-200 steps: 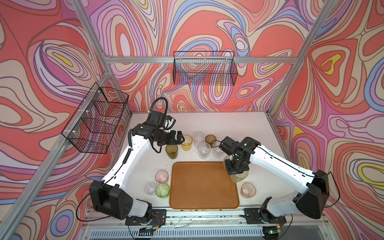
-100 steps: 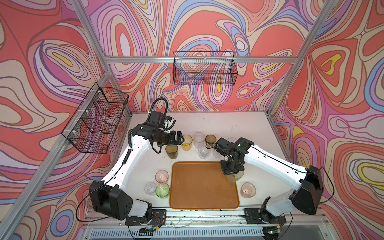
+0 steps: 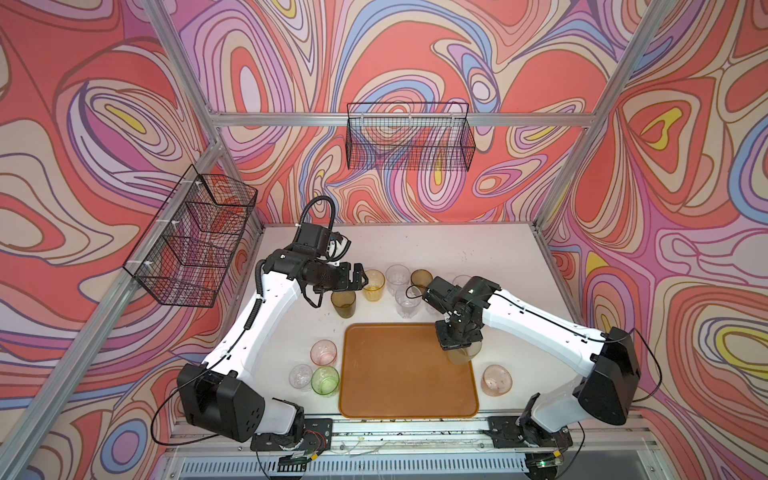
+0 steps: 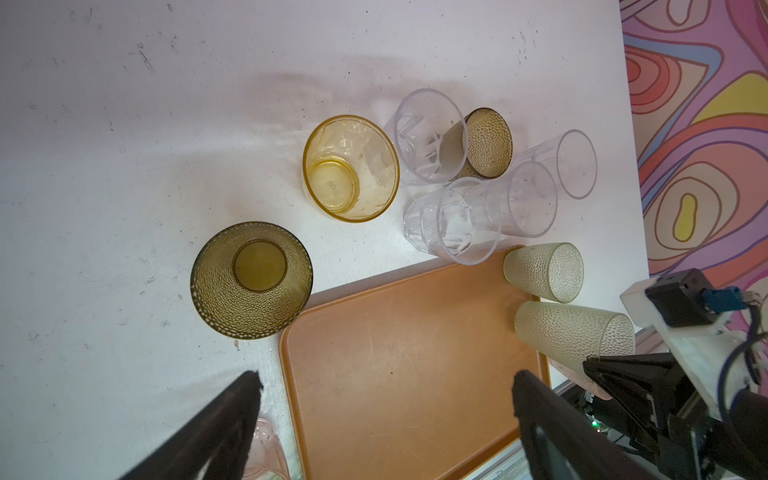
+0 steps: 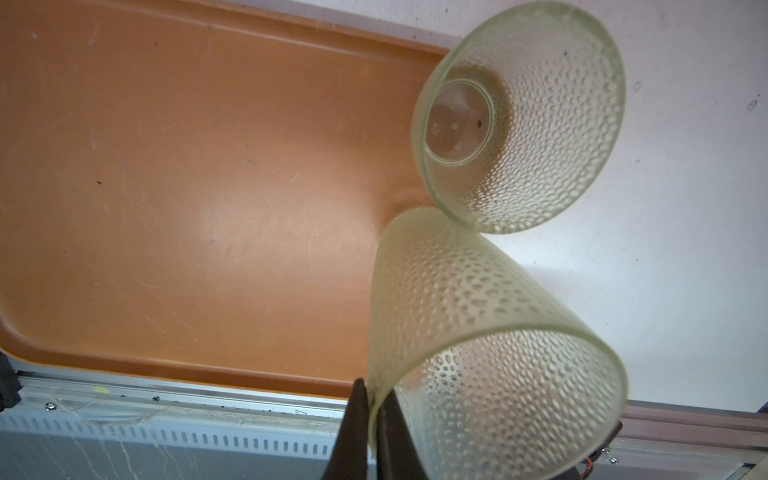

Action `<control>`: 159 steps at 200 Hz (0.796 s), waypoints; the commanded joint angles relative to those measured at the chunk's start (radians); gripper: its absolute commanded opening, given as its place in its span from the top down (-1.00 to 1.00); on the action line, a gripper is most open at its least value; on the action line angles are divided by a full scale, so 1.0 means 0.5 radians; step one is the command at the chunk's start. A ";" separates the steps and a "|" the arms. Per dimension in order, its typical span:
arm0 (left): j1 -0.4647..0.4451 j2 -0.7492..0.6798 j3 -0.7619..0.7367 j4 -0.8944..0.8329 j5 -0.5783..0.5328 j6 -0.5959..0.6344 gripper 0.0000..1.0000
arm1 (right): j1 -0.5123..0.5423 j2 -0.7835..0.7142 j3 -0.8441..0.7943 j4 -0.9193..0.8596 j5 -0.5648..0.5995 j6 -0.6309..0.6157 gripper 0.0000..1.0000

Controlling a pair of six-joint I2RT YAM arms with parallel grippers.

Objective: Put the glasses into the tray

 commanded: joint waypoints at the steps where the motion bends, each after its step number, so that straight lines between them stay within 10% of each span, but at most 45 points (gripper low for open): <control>1: -0.010 -0.036 -0.019 -0.039 -0.015 0.017 -0.94 | 0.014 0.014 -0.029 0.017 0.003 0.021 1.00; 159: -0.011 -0.033 -0.031 -0.027 -0.009 0.007 -0.94 | 0.019 0.035 -0.120 0.048 0.019 0.022 1.00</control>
